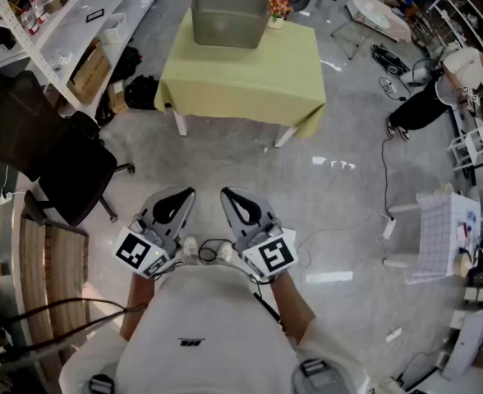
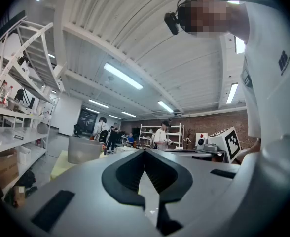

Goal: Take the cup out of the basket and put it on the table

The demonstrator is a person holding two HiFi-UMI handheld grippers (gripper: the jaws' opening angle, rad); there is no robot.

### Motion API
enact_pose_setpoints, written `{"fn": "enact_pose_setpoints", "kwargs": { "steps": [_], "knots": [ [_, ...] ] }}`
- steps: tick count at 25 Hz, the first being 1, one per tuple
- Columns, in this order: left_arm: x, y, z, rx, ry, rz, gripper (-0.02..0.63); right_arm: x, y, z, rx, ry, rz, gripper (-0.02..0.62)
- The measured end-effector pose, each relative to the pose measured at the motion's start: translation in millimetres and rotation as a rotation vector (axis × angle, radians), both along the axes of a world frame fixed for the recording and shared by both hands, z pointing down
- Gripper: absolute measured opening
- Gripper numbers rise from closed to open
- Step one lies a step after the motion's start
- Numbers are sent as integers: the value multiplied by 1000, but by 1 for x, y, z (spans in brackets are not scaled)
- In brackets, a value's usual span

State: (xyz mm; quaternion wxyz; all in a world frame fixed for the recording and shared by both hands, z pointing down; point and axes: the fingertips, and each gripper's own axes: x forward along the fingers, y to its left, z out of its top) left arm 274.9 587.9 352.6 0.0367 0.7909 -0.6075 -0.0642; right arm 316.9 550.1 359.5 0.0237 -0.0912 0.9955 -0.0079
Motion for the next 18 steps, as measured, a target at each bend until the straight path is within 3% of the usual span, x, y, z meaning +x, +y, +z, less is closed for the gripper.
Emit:
{"fn": "enact_pose_setpoints", "kwargs": {
  "steps": [18],
  "knots": [
    [36,-23,-8,2,-5,-79,12,42,-31,-13,7,-49,-28,9]
  ]
}}
